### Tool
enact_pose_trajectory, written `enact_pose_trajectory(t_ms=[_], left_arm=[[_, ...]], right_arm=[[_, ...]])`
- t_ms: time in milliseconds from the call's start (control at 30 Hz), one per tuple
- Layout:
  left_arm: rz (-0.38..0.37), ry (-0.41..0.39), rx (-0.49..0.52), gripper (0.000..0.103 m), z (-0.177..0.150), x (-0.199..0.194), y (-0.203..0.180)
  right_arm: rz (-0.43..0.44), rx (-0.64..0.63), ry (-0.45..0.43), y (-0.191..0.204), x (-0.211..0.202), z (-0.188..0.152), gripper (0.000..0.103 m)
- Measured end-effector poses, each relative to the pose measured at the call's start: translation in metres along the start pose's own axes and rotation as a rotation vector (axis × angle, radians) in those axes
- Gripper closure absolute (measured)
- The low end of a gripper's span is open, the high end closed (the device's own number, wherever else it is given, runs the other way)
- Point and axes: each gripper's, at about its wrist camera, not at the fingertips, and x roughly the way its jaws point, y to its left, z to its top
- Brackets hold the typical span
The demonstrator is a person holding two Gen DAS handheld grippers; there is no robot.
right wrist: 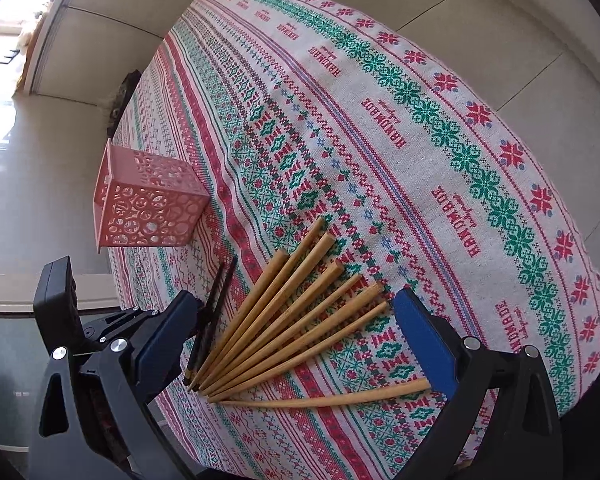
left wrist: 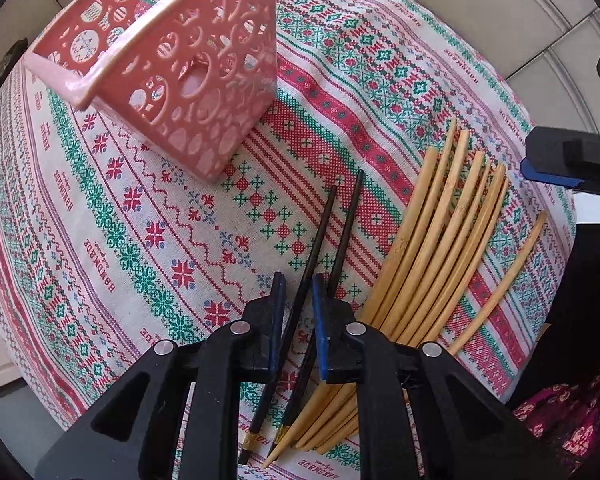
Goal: Organize utensils
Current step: 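Lower the left tool onto a black chopstick and close its fingers, then lift the black chopstick upright with the left tool while the right tool grasps the other black chopstick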
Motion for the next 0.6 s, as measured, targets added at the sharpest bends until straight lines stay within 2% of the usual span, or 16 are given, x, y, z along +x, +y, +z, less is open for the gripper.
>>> enact_pose_trajectory(t_ms=[67, 133, 200, 267, 333, 467, 533, 600], left_arm=[[0.024, 0.019, 0.030, 0.089, 0.015, 0.000, -0.017], [0.031, 0.019, 0.029, 0.090, 0.017, 0.001, -0.023], [0.009, -0.016, -0.027, 0.096, 0.013, 0.001, -0.020], [-0.004, -0.064, -0.086, 0.098, 0.003, 0.001, -0.015], [0.043, -0.129, -0.133, 0.099, -0.011, -0.006, -0.010], [0.003, -0.289, -0.260, 0.099, -0.049, -0.042, 0.004], [-0.004, -0.389, -0.340, 0.099, -0.073, -0.065, 0.013], [0.004, -0.486, -0.409, 0.099, -0.097, -0.086, 0.023]], right_arm=[[-0.006, -0.001, -0.002, -0.003, -0.004, 0.000, 0.007], [-0.009, -0.002, 0.003, -0.005, -0.009, -0.001, 0.007], [-0.014, -0.013, 0.023, -0.001, -0.005, 0.000, 0.007], [-0.037, -0.025, 0.046, 0.008, 0.002, -0.003, 0.007], [-0.074, -0.039, 0.060, 0.020, 0.011, -0.005, 0.007], [-0.189, -0.146, 0.071, 0.060, 0.031, -0.004, 0.007], [-0.252, -0.200, 0.065, 0.079, 0.039, -0.003, 0.012], [-0.317, -0.198, 0.057, 0.085, 0.045, -0.003, 0.019]])
